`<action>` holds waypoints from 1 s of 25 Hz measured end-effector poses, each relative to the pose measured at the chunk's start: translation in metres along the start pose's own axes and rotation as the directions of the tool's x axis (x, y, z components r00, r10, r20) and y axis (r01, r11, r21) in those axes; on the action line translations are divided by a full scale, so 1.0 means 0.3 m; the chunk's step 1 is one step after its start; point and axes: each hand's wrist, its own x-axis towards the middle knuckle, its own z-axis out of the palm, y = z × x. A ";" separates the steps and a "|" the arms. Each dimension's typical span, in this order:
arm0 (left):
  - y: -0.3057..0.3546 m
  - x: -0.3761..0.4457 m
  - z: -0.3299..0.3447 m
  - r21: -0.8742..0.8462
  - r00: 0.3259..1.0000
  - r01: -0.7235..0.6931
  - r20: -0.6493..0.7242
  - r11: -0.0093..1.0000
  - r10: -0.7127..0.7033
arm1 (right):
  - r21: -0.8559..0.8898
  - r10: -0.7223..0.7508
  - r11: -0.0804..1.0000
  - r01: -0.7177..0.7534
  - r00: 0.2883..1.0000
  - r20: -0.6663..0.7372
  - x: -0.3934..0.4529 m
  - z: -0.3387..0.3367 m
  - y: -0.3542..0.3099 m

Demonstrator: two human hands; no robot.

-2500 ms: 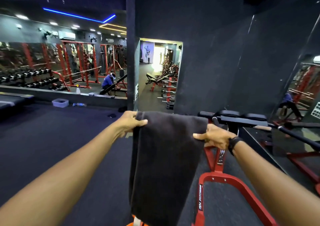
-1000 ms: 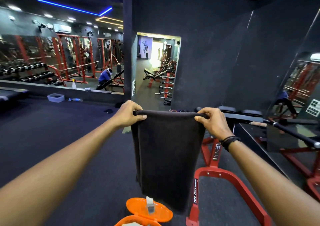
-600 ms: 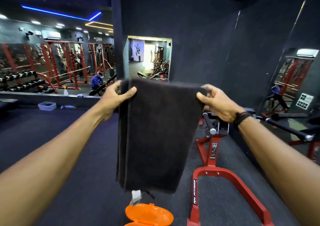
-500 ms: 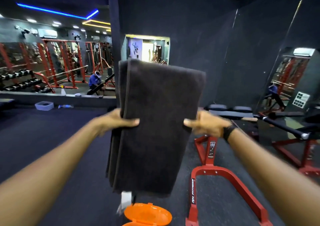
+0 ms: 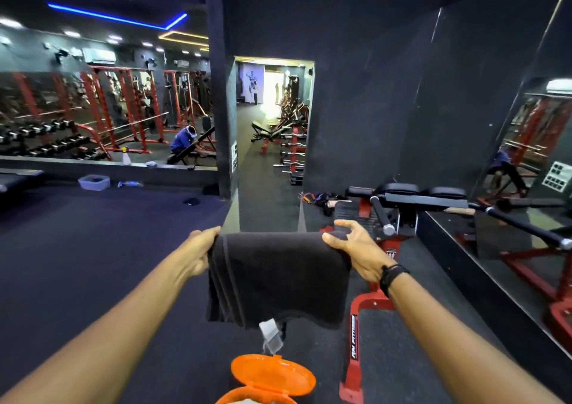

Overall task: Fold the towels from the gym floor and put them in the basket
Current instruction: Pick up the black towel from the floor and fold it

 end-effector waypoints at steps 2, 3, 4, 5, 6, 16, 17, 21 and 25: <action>-0.008 -0.017 -0.022 0.051 0.987 -0.059 0.151 0.997 0.050 | -0.001 -0.016 1.000 0.016 0.997 0.081 -0.003 0.002 -0.019; -0.015 -0.014 -0.029 0.189 0.974 -0.143 0.204 0.971 0.104 | -0.104 -0.043 0.993 0.055 0.993 0.109 0.000 -0.006 -0.028; -0.019 -0.013 -0.031 0.362 0.960 -0.240 0.229 0.901 0.164 | -0.300 -0.077 0.948 0.107 0.991 0.110 0.002 -0.011 -0.043; -0.023 -0.002 -0.031 0.521 0.946 -0.319 0.228 0.792 0.231 | -0.540 -0.116 0.828 0.152 0.988 0.101 0.006 -0.010 -0.063; -0.020 -0.002 -0.025 0.619 0.929 -0.369 0.235 0.693 0.285 | -0.731 -0.159 0.658 0.183 0.982 0.103 0.004 -0.002 -0.084; 0.115 0.041 -0.011 0.664 0.853 -0.497 0.256 0.559 0.454 | -0.604 -0.288 0.736 0.307 0.949 0.131 0.055 -0.037 -0.138; 0.114 0.049 -0.009 0.690 0.850 -0.485 0.227 0.537 0.476 | -0.664 -0.339 0.678 0.314 0.936 0.096 0.057 -0.027 -0.125; 0.191 0.057 -0.015 0.818 0.790 -0.496 0.286 0.291 0.542 | -0.709 -0.404 0.586 0.393 0.900 0.164 0.080 -0.057 -0.199; 0.248 -0.036 0.000 0.189 0.790 -0.598 0.303 0.779 0.533 | -0.214 -0.215 0.935 0.284 0.931 0.295 0.053 -0.086 -0.288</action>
